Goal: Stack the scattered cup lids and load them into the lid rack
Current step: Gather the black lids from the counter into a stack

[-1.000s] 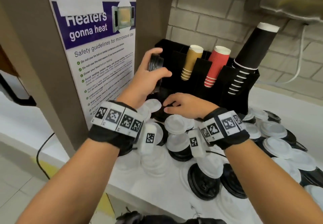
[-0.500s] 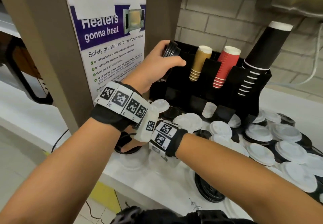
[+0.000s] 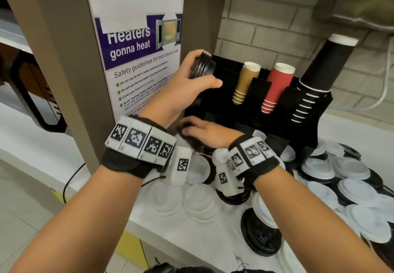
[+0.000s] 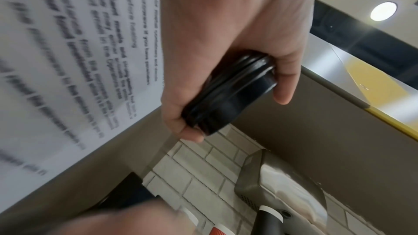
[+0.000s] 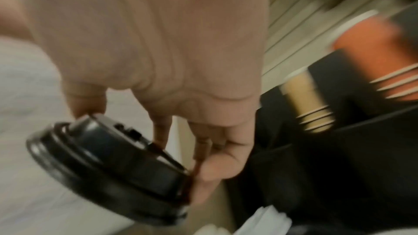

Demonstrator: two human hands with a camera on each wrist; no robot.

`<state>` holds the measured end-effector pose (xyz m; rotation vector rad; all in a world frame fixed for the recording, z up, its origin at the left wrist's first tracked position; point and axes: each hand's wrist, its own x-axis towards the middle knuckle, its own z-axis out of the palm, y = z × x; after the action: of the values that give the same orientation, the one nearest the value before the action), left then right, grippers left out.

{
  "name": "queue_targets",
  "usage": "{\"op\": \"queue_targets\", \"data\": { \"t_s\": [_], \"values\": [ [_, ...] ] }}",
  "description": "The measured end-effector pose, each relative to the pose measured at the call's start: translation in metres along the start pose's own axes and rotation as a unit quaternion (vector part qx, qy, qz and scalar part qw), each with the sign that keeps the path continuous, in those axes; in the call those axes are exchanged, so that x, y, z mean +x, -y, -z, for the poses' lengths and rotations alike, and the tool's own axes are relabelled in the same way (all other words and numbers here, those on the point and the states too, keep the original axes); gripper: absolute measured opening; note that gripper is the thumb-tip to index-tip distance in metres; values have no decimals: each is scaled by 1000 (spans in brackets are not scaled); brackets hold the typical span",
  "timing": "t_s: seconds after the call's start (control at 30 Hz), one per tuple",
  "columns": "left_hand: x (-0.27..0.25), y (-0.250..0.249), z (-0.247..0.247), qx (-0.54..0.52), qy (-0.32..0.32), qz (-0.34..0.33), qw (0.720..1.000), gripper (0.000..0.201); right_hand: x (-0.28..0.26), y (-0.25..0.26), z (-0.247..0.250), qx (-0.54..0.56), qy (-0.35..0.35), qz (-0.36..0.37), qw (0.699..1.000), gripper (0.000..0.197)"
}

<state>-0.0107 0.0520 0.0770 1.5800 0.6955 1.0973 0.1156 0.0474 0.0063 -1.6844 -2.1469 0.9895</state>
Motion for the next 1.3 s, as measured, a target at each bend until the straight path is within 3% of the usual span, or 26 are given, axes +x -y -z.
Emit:
{"op": "queue_targets", "data": {
  "t_s": [0.07,0.17,0.23,0.43,0.7,0.8,0.97,1.07,1.17,1.23,1.3],
  "values": [
    [-8,10,-3,-18,-6,-1,1000,41,-21,-8,13,130,-91,-14,987,29],
    [-21,34,-11,-61,-12,35,997,47,-50,-19,16,320,-189,39,927,27],
    [-29,46,-19,-100,-8,72,992,53,-65,-22,9,370,-221,79,899,34],
    [-39,61,-36,-126,51,94,986,57,-87,-27,-5,350,-270,115,890,54],
    [-43,66,-47,-137,44,80,986,67,-90,-29,-9,322,-283,145,892,56],
    [-43,69,-48,-144,41,82,985,63,-88,-30,-10,321,-279,148,893,55],
    [-42,74,-42,-170,34,101,980,34,-79,-27,-10,310,-249,172,901,54],
    [-35,74,-33,-173,-27,86,981,27,-66,-26,1,261,-212,135,932,42],
    [-28,71,-21,-155,-98,71,980,32,-49,-34,19,76,-221,28,972,38],
    [-27,69,-16,-164,-116,66,977,35,-33,-36,17,-122,-105,8,987,47],
    [-28,67,-13,-168,-114,68,977,39,-16,-32,2,-268,44,-2,962,62]
  ]
}}
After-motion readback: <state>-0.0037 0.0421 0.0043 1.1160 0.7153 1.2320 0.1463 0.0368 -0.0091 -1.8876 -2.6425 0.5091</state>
